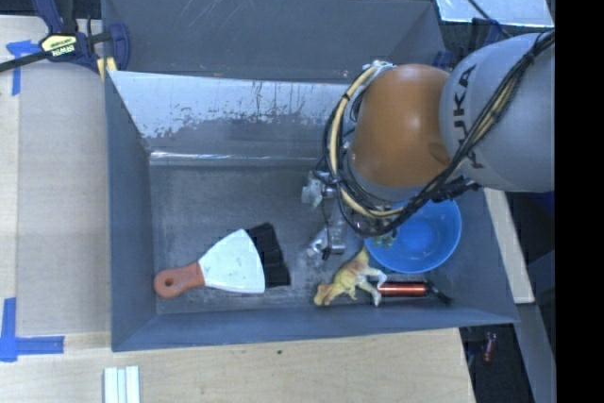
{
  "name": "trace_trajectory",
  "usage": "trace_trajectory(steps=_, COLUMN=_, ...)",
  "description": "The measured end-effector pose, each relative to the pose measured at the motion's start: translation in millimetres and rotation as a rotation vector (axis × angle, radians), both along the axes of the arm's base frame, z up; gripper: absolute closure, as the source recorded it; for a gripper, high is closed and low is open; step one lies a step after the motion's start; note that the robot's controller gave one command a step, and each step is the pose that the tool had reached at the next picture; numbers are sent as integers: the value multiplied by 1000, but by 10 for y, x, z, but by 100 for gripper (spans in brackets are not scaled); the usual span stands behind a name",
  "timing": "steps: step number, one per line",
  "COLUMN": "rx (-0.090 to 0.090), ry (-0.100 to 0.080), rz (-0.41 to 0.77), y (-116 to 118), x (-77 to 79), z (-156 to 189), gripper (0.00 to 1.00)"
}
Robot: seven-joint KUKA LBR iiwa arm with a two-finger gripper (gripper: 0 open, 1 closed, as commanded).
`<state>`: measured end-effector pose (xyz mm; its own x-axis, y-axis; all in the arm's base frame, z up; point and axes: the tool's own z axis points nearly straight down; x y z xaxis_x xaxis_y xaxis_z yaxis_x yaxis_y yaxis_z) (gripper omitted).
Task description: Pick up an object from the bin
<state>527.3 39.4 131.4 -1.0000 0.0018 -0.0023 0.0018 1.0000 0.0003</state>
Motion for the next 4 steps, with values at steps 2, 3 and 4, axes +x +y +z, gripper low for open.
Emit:
trace_trajectory(steps=2, rx=1, ry=-2, rz=82, y=-406, x=-38, z=-179, gripper=0)
trace_trajectory(steps=3, rx=-1, ry=-11, rz=197, y=-898, x=203, z=-606, gripper=0)
trace_trajectory(steps=4, rx=1, ry=-2, rz=159, y=-689, x=105, z=102, gripper=0)
